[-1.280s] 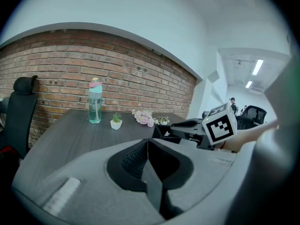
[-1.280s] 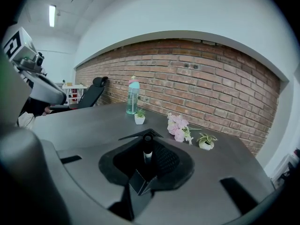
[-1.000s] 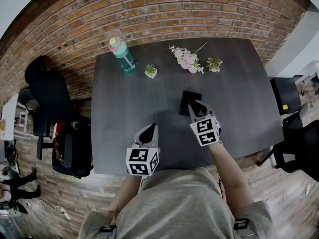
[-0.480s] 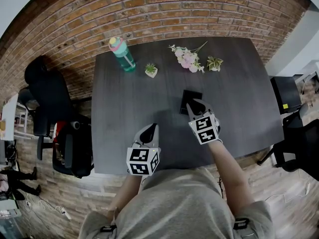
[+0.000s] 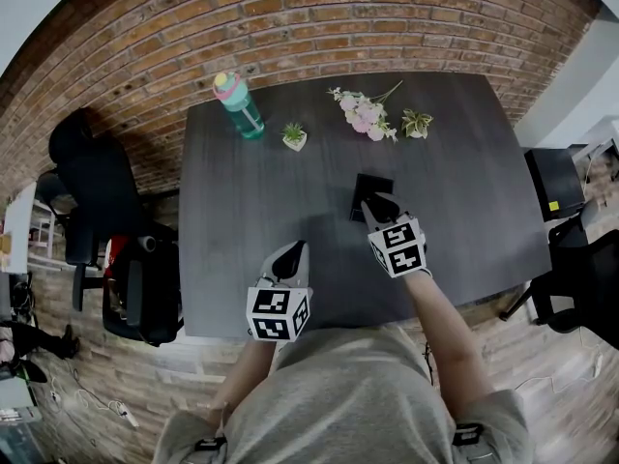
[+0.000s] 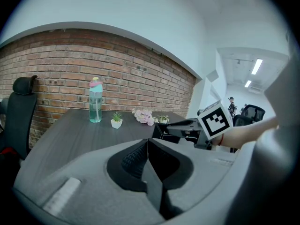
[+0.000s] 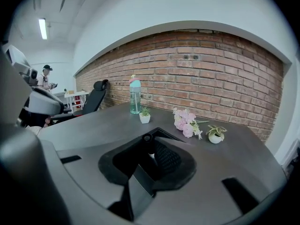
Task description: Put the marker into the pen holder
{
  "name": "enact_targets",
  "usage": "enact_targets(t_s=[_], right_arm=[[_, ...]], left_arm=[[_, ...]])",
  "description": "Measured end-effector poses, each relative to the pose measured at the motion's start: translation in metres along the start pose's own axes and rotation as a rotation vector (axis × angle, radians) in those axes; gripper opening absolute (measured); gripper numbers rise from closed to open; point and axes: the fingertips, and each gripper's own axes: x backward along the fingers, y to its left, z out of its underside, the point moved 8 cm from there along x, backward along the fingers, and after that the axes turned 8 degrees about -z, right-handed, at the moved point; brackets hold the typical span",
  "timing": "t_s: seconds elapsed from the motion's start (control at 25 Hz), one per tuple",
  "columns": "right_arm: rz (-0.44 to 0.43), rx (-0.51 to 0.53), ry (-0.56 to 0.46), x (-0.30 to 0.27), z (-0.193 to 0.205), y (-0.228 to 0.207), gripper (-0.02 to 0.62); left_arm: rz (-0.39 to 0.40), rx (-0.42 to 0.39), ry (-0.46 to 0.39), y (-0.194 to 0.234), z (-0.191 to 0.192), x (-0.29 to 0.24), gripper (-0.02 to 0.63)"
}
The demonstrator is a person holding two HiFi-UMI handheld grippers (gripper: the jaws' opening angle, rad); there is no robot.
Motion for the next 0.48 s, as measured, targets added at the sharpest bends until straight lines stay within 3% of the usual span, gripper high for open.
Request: enact_targets(t_s=[0.48], right_arm=[[-0.011, 0.016, 0.01, -0.001, 0.001, 0.014, 0.072]], left_arm=[[-0.003, -0.002, 0.001, 0.002, 0.003, 0.012, 0.018]])
